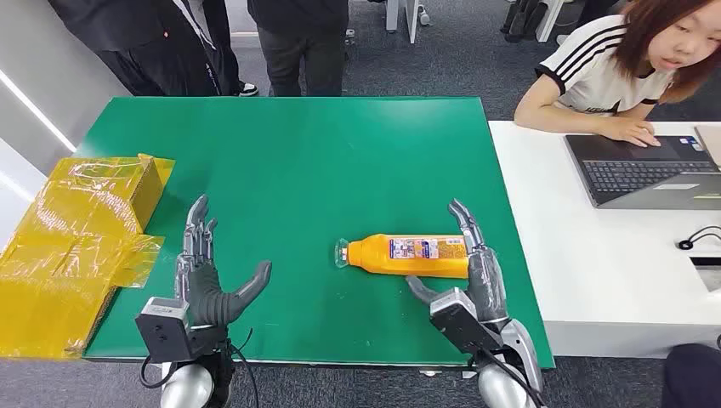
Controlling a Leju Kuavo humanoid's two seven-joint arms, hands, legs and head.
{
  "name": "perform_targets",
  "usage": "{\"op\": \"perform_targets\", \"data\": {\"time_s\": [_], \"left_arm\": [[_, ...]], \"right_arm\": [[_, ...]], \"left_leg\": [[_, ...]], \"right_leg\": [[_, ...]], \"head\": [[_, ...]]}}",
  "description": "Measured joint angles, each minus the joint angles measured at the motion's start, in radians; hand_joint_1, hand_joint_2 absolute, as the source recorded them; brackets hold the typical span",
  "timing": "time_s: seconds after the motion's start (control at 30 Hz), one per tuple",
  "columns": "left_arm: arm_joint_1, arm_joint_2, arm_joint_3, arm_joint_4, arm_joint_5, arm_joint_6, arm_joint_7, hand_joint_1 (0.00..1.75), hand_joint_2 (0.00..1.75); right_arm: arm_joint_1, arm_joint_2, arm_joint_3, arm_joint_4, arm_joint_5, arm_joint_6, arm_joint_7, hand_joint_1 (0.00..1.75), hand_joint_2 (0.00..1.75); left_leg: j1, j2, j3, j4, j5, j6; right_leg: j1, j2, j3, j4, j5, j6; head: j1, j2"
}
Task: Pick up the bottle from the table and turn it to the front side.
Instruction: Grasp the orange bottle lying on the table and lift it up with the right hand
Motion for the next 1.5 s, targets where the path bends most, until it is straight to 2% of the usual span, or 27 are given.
{"op": "perform_targets", "data": {"time_s": [0.1, 0.33, 0.57, 0.77, 0.9, 1.17, 1.37, 1.5], "left_arm": [[-0.026, -0.005, -0.005, 0.027, 0.004, -0.008, 0.001, 0.00, 1.75], [-0.098, -0.013, -0.024, 0.097, 0.019, -0.039, 0.003, 0.00, 1.75], [-0.144, -0.015, -0.039, 0.157, 0.024, -0.067, 0.006, 0.00, 1.75], [-0.183, -0.019, -0.046, 0.202, 0.027, -0.087, 0.006, 0.00, 1.75], [-0.196, -0.022, -0.046, 0.218, 0.027, -0.096, 0.007, 0.00, 1.75], [-0.219, -0.029, -0.046, 0.243, 0.029, -0.117, 0.019, 0.00, 1.75], [-0.247, -0.029, -0.046, 0.253, 0.105, -0.207, 0.049, 0.00, 1.75], [-0.251, -0.029, -0.046, 0.256, 0.123, -0.225, 0.058, 0.00, 1.75]], "right_arm": [[-0.034, -0.020, -0.007, 0.034, 0.018, 0.026, 0.032, 0.00, 1.75], [-0.174, -0.090, 0.003, 0.185, 0.083, 0.163, 0.152, 0.00, 1.75], [-0.291, -0.142, 0.048, 0.338, 0.101, 0.270, 0.193, 0.00, 1.75], [-0.440, -0.161, 0.124, 0.520, 0.108, 0.398, 0.181, 0.00, 1.75], [-0.527, -0.162, 0.169, 0.628, 0.090, 0.446, 0.163, 0.00, 1.75], [-0.612, -0.160, 0.239, 0.787, 0.037, 0.529, 0.108, 0.00, 1.75], [-0.724, -0.157, 0.315, 0.927, 0.007, 0.727, 0.109, 0.00, 1.75], [-0.757, -0.161, 0.354, 0.978, -0.008, 0.768, 0.107, 0.00, 1.75]], "left_leg": [[0.000, 0.000, 0.000, 0.000, 0.000, 0.000], [0.000, 0.001, 0.000, 0.000, 0.001, 0.000], [0.000, 0.001, 0.000, 0.000, 0.002, 0.001], [0.000, 0.001, 0.000, 0.001, 0.002, 0.001], [0.000, 0.001, 0.000, 0.001, 0.003, 0.002], [0.000, 0.000, -0.001, 0.001, 0.003, 0.002], [0.000, 0.001, 0.002, 0.001, 0.003, 0.002], [0.000, 0.001, 0.002, 0.002, 0.003, 0.002]], "right_leg": [[0.000, 0.000, 0.000, 0.000, 0.000, 0.000], [0.000, 0.001, 0.000, 0.000, 0.001, 0.000], [0.000, 0.001, 0.000, 0.000, 0.001, 0.000], [0.000, 0.002, -0.001, 0.000, 0.002, -0.001], [0.000, 0.001, -0.001, 0.000, 0.003, -0.001], [0.000, 0.000, -0.001, 0.000, 0.003, -0.001], [0.000, 0.001, 0.001, 0.000, 0.003, -0.001], [0.000, 0.001, 0.002, 0.000, 0.003, -0.001]], "head": [[0.000, 0.000], [0.000, 0.000], [0.000, 0.000], [0.000, 0.000], [0.000, 0.000], [0.000, 0.000], [0.000, 0.000], [0.000, 0.000]]}}
